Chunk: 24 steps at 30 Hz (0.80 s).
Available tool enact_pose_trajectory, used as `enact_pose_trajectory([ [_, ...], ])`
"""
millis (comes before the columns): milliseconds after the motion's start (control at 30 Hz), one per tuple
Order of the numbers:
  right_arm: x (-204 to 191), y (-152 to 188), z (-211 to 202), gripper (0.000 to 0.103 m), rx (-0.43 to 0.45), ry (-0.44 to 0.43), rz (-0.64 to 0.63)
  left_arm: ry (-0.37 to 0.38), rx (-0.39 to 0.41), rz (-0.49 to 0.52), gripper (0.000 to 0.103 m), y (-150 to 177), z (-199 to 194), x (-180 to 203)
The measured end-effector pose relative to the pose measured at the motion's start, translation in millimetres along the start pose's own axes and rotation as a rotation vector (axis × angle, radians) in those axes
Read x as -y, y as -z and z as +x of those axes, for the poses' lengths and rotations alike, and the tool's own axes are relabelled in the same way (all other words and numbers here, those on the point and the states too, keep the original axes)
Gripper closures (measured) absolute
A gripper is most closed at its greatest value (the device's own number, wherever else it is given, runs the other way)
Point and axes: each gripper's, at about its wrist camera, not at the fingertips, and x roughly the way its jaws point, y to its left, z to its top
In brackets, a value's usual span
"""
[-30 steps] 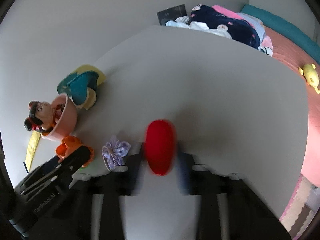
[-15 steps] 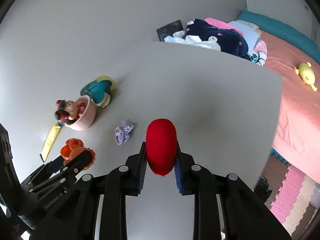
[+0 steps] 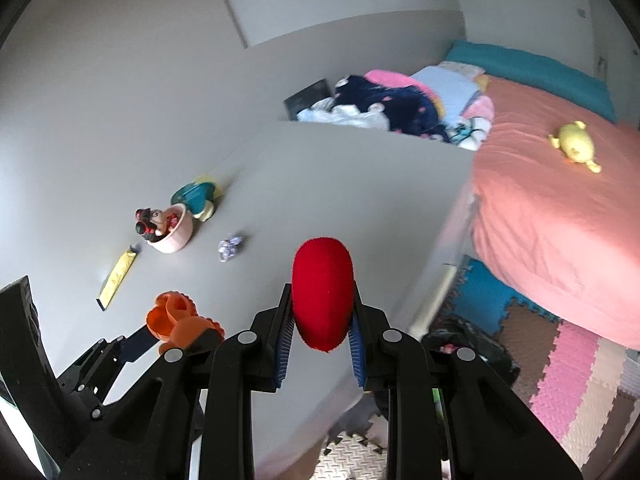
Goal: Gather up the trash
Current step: 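Carry the orange toy and red heart over the black bin and open both tools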
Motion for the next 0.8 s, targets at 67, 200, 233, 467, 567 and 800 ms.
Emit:
enact_pose_trajectory([
  [67, 16, 5, -15, 0.077, 0.018, 0.018, 0.020, 0.017, 0.002, 0.029, 0.041, 3, -2, 18],
  [200, 48, 15, -35, 0.077, 0.036, 0.058, 0.056, 0.048, -0.001, 0.095, 0.041, 11, -6, 55],
  [233, 56, 18, -38, 0.077, 0.037, 0.064, 0.065, 0.055, -0.002, 0.114, 0.041, 14, -6, 66],
  [467, 103, 34, -51, 0.077, 0.037, 0.115, 0.131, 0.104, -0.031, 0.210, 0.041, 26, 2, 120],
  [567, 120, 41, -54, 0.077, 0.032, 0.130, 0.147, 0.125, -0.048, 0.244, 0.041, 32, 7, 140],
  [800, 153, 55, -51, 0.077, 0.008, 0.158, 0.185, 0.148, -0.080, 0.321, 0.041, 47, 19, 175],
])
